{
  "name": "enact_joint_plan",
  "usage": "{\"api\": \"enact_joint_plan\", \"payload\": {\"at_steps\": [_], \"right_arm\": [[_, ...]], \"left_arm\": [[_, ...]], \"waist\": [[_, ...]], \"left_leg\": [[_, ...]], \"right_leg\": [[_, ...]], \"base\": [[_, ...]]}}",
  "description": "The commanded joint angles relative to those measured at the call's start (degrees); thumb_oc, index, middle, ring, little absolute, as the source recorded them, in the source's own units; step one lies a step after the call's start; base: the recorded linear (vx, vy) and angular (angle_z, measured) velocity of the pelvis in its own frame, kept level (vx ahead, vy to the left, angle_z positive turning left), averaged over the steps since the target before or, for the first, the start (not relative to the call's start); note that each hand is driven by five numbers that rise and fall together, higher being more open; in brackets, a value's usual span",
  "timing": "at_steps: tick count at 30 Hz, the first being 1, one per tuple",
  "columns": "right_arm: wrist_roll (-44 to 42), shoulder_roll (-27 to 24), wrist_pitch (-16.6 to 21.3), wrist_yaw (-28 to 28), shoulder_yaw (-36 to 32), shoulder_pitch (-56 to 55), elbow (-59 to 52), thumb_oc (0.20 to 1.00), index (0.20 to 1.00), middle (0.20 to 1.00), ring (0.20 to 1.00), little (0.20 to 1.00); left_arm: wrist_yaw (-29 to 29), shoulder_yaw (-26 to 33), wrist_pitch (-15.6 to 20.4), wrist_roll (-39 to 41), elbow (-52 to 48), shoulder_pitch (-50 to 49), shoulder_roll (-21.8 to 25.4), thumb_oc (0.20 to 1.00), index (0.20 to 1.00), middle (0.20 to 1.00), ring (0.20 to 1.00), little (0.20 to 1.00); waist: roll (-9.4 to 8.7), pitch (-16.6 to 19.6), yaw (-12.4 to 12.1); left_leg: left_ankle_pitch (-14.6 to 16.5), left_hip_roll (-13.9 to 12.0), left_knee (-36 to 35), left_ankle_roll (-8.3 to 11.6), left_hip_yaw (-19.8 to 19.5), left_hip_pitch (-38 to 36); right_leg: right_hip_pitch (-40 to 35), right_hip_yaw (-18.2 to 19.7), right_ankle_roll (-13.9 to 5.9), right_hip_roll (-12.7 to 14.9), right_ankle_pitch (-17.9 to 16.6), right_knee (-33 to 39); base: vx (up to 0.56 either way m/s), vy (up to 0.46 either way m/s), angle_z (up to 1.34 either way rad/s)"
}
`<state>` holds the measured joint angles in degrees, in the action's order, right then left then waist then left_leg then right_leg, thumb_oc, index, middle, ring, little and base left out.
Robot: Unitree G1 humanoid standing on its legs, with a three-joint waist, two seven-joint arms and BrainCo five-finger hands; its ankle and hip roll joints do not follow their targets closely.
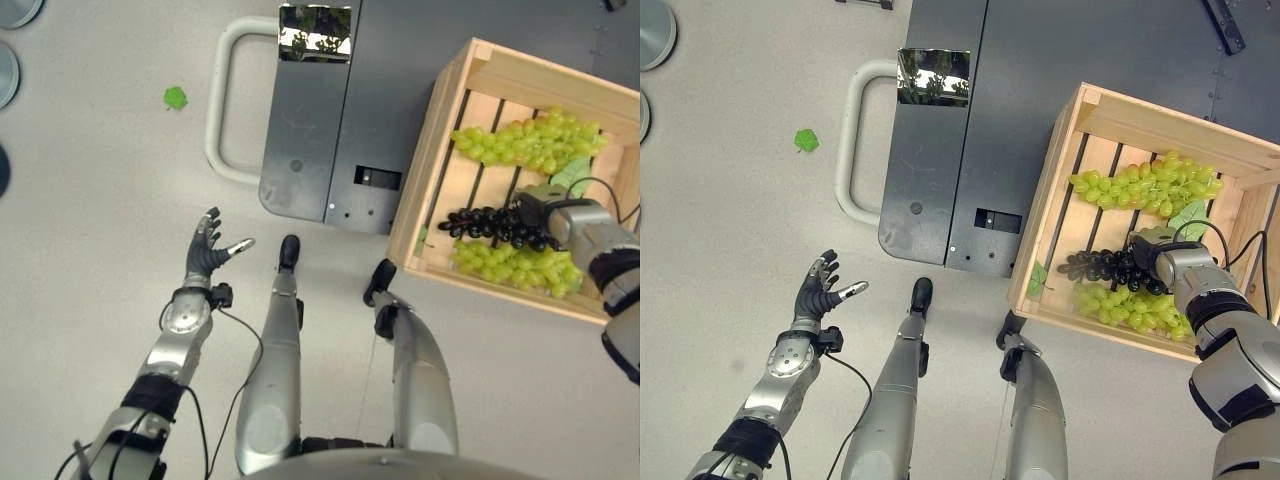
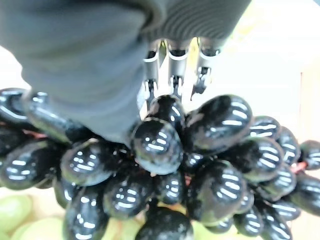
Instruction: Pick up the fruits from the basket on one side to the basket on the other side
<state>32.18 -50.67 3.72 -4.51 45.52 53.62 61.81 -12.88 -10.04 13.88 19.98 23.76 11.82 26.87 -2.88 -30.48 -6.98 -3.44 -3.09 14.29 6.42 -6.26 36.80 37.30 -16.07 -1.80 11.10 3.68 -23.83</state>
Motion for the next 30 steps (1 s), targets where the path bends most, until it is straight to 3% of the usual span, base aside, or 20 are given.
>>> {"api": "enact_joint_plan", "payload": {"at_steps": [1,4,5,6,8,9,10,11,12,13,14,16,18,21,24,27,29,30], "right_arm": [[-5.44,-2.20,0.48,-2.22,0.85,-1.71,-0.90,0.200,0.200,0.200,0.200,0.200],[-12.34,-2.77,0.83,-4.34,-1.33,-1.85,-5.65,0.200,0.200,0.200,0.200,0.200],[-21.78,-2.67,0.72,-6.48,-4.92,-3.21,-9.01,0.200,0.200,0.200,0.200,0.200],[-21.78,-2.71,0.69,-6.49,-5.00,-3.29,-9.07,0.200,0.200,0.200,0.200,0.200],[-32.55,-2.42,0.88,-9.32,-8.15,-5.20,-11.50,0.200,0.200,0.200,0.200,0.200],[-41.83,-2.34,1.00,-11.68,-9.57,-7.04,-14.74,0.200,0.200,0.200,0.200,0.200],[-41.84,-2.37,0.98,-11.69,-9.60,-7.08,-14.78,0.200,0.200,0.200,0.200,0.200],[-50.81,-1.95,0.05,-15.53,-10.30,-9.29,-18.70,0.200,0.200,0.200,0.200,0.200],[-50.81,-1.97,0.03,-15.53,-10.34,-9.34,-18.74,0.200,0.200,0.200,0.200,0.200],[-61.79,-0.98,-1.26,-18.14,-11.74,-12.28,-22.51,0.200,0.200,0.200,0.200,0.200],[-66.80,-0.39,-1.99,-19.25,-12.24,-13.49,-24.51,0.200,0.200,0.200,0.200,0.200],[-68.94,-0.34,-2.11,-19.80,-11.82,-14.25,-25.76,0.200,0.200,0.200,0.200,0.200],[-79.20,1.74,-3.30,-20.64,-14.19,-18.05,-31.22,0.200,0.200,0.200,0.200,0.200],[-84.50,3.54,-3.44,-20.29,-16.22,-20.34,-34.09,0.200,0.200,0.200,0.200,0.200],[-93.14,9.58,-2.60,-18.14,-22.08,-24.56,-36.02,0.200,0.200,0.200,0.200,0.200],[-95.03,11.33,-2.10,-17.64,-23.53,-25.88,-36.62,0.200,0.200,0.200,0.200,0.200],[-98.82,16.10,0.13,-15.53,-29.26,-29.97,-36.97,0.200,0.200,0.200,0.200,0.200],[-98.82,16.11,0.13,-15.52,-29.28,-30.02,-36.99,0.200,0.200,0.200,0.200,0.200]], "left_arm": [[0.24,0.91,1.31,0.97,-2.22,-0.10,-0.90,1.000,1.000,1.000,1.000,1.000],[0.36,1.54,1.37,1.39,-2.78,-0.47,-0.90,1.000,1.000,1.000,1.000,1.000],[0.72,2.01,1.40,1.79,-3.41,-0.68,-0.88,1.000,1.000,1.000,1.000,1.000],[0.72,1.97,1.39,1.80,-3.41,-0.67,-0.86,1.000,1.000,1.000,1.000,1.000],[1.37,2.30,1.50,2.56,-3.72,-0.77,-0.73,1.000,1.000,1.000,1.000,1.000],[2.02,2.34,1.71,2.98,-3.53,-0.72,-0.41,1.000,1.000,1.000,1.000,1.000],[2.02,2.31,1.72,2.98,-3.52,-0.71,-0.41,1.000,1.000,1.000,1.000,1.000],[2.87,2.32,2.07,3.08,-3.84,-1.00,0.05,1.000,1.000,1.000,1.000,1.000],[2.87,2.29,2.07,3.08,-3.84,-0.99,0.05,1.000,1.000,1.000,1.000,1.000],[3.45,2.21,2.48,3.52,-4.05,-1.12,0.14,1.000,1.000,1.000,1.000,1.000],[3.64,2.13,2.68,3.58,-3.92,-0.97,0.22,1.000,1.000,1.000,1.000,1.000],[3.70,2.08,2.78,3.31,-3.89,-0.94,0.50,1.000,1.000,1.000,1.000,1.000],[3.55,2.15,2.80,3.19,-4.00,-0.93,0.61,1.000,1.000,1.000,1.000,1.000],[3.20,2.23,2.79,3.11,-3.46,-0.69,0.55,1.000,1.000,1.000,1.000,1.000],[2.36,2.52,2.68,3.43,-2.32,-0.19,-0.04,1.000,1.000,1.000,1.000,1.000],[2.10,2.49,2.57,3.54,-2.29,-0.19,-0.26,1.000,1.000,1.000,1.000,1.000],[1.93,2.58,2.20,3.45,-1.65,0.58,-1.04,1.000,1.000,1.000,1.000,1.000],[1.93,2.56,2.20,3.45,-1.65,0.56,-1.04,1.000,1.000,1.000,1.000,1.000]], "waist": [[1.19,0.68,1.91],[0.87,0.68,2.14],[0.69,0.68,2.31],[0.68,0.68,2.26],[0.51,0.68,2.33],[0.26,0.68,2.36],[0.26,0.68,2.33],[0.12,0.68,2.35],[0.13,0.68,2.33],[0.06,0.68,2.32],[0.05,0.68,2.31],[0.09,0.68,2.23],[0.30,0.68,2.25],[0.46,0.68,2.25],[1.04,0.68,2.06],[1.26,0.68,1.96],[2.19,0.68,1.81],[2.22,0.68,1.83]], "left_leg": [[3.07,0.66,3.07,-1.31,0.00,0.73],[2.92,0.66,2.75,-1.29,0.01,0.62],[2.75,0.64,2.54,-1.29,0.06,0.65],[2.75,0.63,2.53,-1.29,0.07,0.64],[2.54,0.65,2.47,-1.23,0.06,0.77],[2.37,0.62,2.27,-1.11,0.06,0.86],[2.37,0.62,2.27,-1.10,0.06,0.85],[2.10,0.52,1.96,-0.99,-0.01,1.00],[2.10,0.52,1.96,-0.99,-0.01,0.98],[1.74,0.45,1.49,-0.85,0.02,0.94],[1.48,0.39,1.06,-0.78,-0.11,0.80],[1.22,0.31,0.63,-0.71,-0.20,0.66],[0.42,0.27,-0.92,-0.45,-0.35,-0.10],[-0.24,0.19,-2.28,-0.19,-0.66,-1.10],[-1.71,0.00,-5.59,0.27,-1.39,-3.64],[-2.28,-0.09,-6.60,0.48,-1.82,-4.46],[-3.52,-0.13,-9.59,1.01,-2.98,-7.66],[-3.54,-0.14,-9.63,1.02,-3.02,-7.70]], "right_leg": [[-1.15,1.05,-4.63,-0.87,0.60,4.53],[-1.21,1.17,-4.67,-0.91,0.45,4.83],[-1.16,1.12,-4.67,-0.88,0.35,4.90],[-1.17,1.13,-4.67,-0.88,0.35,4.91],[-1.15,1.05,-4.61,-0.86,0.32,4.93],[-1.17,0.83,-4.61,-0.81,0.24,5.13],[-1.17,0.83,-4.61,-0.81,0.23,5.13],[-1.09,0.63,-4.63,-0.80,0.17,5.24],[-1.10,0.63,-4.63,-0.81,0.17,5.25],[-1.12,0.44,-4.67,-0.75,-0.03,5.50],[-1.12,0.43,-4.67,-0.78,-0.12,5.62],[-1.17,0.36,-4.67,-0.77,-0.20,5.78],[-1.80,-0.20,-4.67,-0.72,-0.32,6.32],[-2.57,-0.67,-4.77,-0.60,-0.43,6.71],[-4.42,-1.68,-4.81,-0.49,-0.33,7.24],[-5.13,-1.99,-4.75,-0.46,-0.24,7.39],[-8.32,-3.89,-4.78,0.07,0.35,7.56],[-8.39,-3.94,-4.79,0.06,0.34,7.60]], "base": [[0.00,0.000,0.00],[0.00,0.000,0.00],[0.00,0.000,0.00],[0.00,0.000,0.00],[0.00,0.000,0.00],[0.00,0.000,0.00],[0.00,0.000,0.00],[0.00,0.000,0.00],[0.00,0.000,0.00],[0.00,0.000,0.00],[0.00,0.000,0.00],[0.00,0.000,0.00],[0.00,-0.015,0.00],[-0.01,-0.026,0.02],[-0.01,-0.023,0.06],[-0.01,-0.041,0.11],[-0.01,-0.064,0.23],[-0.01,-0.039,0.25]]}}
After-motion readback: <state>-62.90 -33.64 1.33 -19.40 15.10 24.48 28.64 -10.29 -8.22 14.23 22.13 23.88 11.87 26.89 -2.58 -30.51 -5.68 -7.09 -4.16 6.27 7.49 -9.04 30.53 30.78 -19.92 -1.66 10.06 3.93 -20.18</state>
